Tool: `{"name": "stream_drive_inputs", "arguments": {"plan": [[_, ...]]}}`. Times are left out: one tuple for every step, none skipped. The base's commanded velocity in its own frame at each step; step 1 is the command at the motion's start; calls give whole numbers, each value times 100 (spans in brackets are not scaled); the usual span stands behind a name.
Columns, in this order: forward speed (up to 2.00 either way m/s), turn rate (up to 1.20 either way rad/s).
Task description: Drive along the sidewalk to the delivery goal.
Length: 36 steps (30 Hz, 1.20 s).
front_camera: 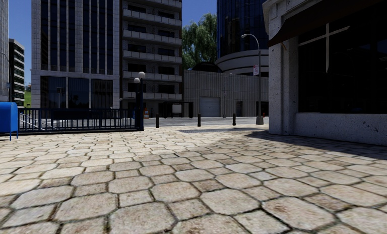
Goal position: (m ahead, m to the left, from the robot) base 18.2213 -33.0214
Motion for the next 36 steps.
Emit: {"name": "stream_drive_inputs", "arguments": {"plan": [[0,0],[0,0],[0,0],[0,0],[0,0],[0,0],[3,0],[95,0],[95,0],[200,0],[200,0],[200,0],[200,0],[200,0],[200,0],[200,0],[200,0],[200,0],[200,0],[200,0],[200,0],[200,0],[200,0],[200,0],[200,0],[200,0],[200,0],[200,0],[200,0],[200,0],[200,0],[200,0],[200,0],[200,0],[200,0],[200,0]]}}
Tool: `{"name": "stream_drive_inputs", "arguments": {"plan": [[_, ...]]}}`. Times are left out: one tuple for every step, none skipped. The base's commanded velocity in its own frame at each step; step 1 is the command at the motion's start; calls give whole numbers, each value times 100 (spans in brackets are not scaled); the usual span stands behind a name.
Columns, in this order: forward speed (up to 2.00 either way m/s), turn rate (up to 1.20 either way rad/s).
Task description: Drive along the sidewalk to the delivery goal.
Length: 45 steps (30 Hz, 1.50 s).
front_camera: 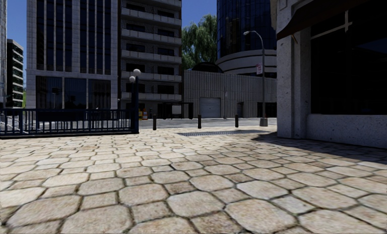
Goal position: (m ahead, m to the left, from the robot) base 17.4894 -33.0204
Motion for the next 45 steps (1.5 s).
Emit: {"name": "stream_drive_inputs", "arguments": {"plan": [[200,0],[200,0],[200,0],[200,0],[200,0],[200,0],[200,0],[200,0],[200,0],[200,0],[200,0],[200,0],[200,0],[200,0],[200,0],[200,0],[200,0],[200,0],[200,0],[200,0],[200,0],[200,0],[200,0],[200,0],[200,0],[200,0],[200,0],[200,0],[200,0],[200,0],[200,0],[200,0],[200,0],[200,0],[200,0],[200,0],[200,0],[200,0],[200,0],[200,0],[200,0],[200,0],[200,0],[200,0],[200,0]]}}
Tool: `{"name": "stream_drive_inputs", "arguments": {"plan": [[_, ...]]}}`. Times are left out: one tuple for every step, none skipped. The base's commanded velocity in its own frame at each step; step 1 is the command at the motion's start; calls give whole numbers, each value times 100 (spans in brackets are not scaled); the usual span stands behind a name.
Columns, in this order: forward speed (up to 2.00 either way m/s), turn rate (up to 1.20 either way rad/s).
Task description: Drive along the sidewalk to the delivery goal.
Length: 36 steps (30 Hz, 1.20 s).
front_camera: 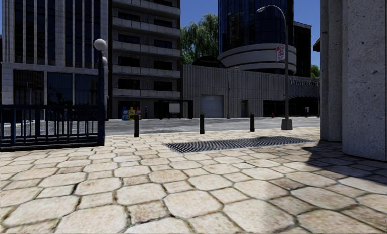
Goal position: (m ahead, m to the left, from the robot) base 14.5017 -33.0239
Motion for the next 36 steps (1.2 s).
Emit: {"name": "stream_drive_inputs", "arguments": {"plan": [[200,0],[200,0],[200,0],[200,0],[200,0],[200,0],[200,0],[200,0],[200,0],[200,0],[200,0],[200,0],[200,0],[200,0],[200,0],[200,0],[200,0],[200,0],[200,0],[200,0],[200,0],[200,0],[200,0],[200,0],[200,0],[200,0],[200,0],[200,0],[200,0],[200,0],[200,0],[200,0],[200,0],[200,0],[200,0],[200,0]]}}
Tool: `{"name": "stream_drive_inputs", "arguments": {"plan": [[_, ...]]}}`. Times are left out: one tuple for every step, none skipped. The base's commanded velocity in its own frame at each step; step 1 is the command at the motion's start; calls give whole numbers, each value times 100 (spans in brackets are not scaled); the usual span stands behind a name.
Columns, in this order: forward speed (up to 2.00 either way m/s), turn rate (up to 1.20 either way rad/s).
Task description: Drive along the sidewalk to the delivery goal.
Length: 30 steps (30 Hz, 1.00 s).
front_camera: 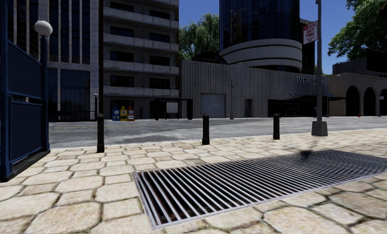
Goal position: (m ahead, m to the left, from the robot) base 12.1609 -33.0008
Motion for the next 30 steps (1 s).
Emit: {"name": "stream_drive_inputs", "arguments": {"plan": [[200,0],[200,0],[200,0],[200,0],[200,0],[200,0],[200,0],[200,-6],[200,-26],[200,-26],[200,-44],[200,-61],[200,-72],[200,-80],[200,-83],[200,-85],[200,-85],[200,-85],[200,-85],[200,-85],[200,-85],[200,-85],[200,-85],[200,-85],[200,-85],[200,-85],[200,-85],[200,-85],[200,-85],[200,-85]]}}
